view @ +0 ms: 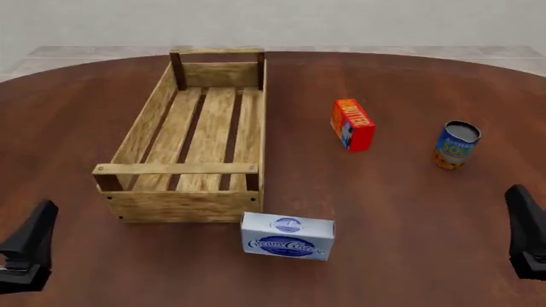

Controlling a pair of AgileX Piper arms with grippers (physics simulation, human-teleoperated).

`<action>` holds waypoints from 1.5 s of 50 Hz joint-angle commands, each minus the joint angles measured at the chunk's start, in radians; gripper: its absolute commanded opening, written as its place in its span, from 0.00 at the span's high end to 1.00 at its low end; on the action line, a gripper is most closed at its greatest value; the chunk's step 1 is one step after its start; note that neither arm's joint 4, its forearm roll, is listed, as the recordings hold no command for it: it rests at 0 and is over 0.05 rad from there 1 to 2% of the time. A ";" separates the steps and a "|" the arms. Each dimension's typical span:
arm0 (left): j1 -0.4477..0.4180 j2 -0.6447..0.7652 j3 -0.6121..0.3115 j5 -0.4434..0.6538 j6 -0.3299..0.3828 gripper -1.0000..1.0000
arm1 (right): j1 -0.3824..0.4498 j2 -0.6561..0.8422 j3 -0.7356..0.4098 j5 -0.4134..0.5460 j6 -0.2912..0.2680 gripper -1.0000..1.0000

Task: Pick up the cream cheese and put it in the tray.

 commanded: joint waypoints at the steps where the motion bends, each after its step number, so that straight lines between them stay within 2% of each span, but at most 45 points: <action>1: 0.011 -0.026 -0.012 0.045 -0.008 0.00 | 0.008 -0.058 0.053 0.061 0.018 0.00; 6: 0.017 -0.026 -0.031 0.061 -0.020 0.00 | 0.008 -0.059 0.052 0.061 0.020 0.00; 8: -0.019 -0.028 -0.052 0.088 -0.021 0.00 | 0.008 -0.059 0.054 0.060 0.022 0.00; 14: -0.051 -0.007 -0.074 0.091 -0.013 0.00 | 0.006 -0.059 0.054 0.061 0.023 0.00; 22: -0.053 0.046 -0.189 0.136 -0.038 0.00 | 0.007 -0.059 0.055 0.059 0.020 0.00; 24: -0.072 0.070 -0.213 0.139 -0.031 0.00 | 0.007 -0.059 0.055 0.059 0.020 0.00; 28: -0.118 0.124 -0.257 0.131 0.029 0.00 | 0.008 -0.059 0.055 0.059 0.022 0.00; 34: -0.143 0.188 -0.302 0.117 0.047 0.00 | 0.007 -0.059 0.055 0.059 0.022 0.00; 42: -0.261 0.310 -0.375 0.094 0.133 0.00 | 0.007 -0.059 0.055 0.061 0.023 0.00; 45: -0.301 0.342 -0.396 0.091 0.133 0.00 | 0.007 -0.059 0.055 0.061 0.022 0.00; 46: -0.335 0.382 -0.423 0.107 0.072 0.00 | 0.007 -0.059 0.055 0.061 0.022 0.00; 47: -0.355 0.418 -0.450 0.123 -0.019 0.00 | 0.007 -0.059 0.055 0.061 0.022 0.00; 48: -0.369 0.425 -0.469 0.130 -0.022 0.00 | 0.007 -0.059 0.055 0.061 0.021 0.00; 49: -0.391 0.428 -0.496 0.137 0.024 0.00 | 0.007 -0.059 0.055 0.061 0.021 0.00; 50: -0.377 0.433 -0.500 0.126 0.098 0.00 | 0.007 -0.059 0.055 0.061 0.021 0.00; 52: -0.384 0.466 -0.508 0.111 0.145 0.00 | 0.007 -0.059 0.055 0.061 0.022 0.00; 55: -0.428 0.523 -0.539 0.114 0.140 0.00 | 0.007 -0.059 0.055 0.061 0.022 0.00; 56: -0.432 0.527 -0.544 0.113 0.163 0.00 | 0.007 -0.059 0.055 0.062 0.022 0.00; 60: -0.438 0.548 -0.568 0.117 0.165 0.00 | 0.007 -0.059 0.055 0.061 0.022 0.00; 61: -0.452 0.557 -0.567 0.112 0.195 0.00 | 0.007 -0.059 0.055 0.061 0.022 0.00; 65: -0.479 0.607 -0.577 0.105 0.207 0.00 | 0.007 -0.059 0.055 0.062 0.022 0.00; 67: -0.510 0.646 -0.579 0.097 0.246 0.00 | 0.007 -0.059 0.055 0.061 0.022 0.00; 75: -0.527 0.739 -0.625 0.096 0.317 0.00 | 0.007 -0.059 0.056 0.061 0.021 0.00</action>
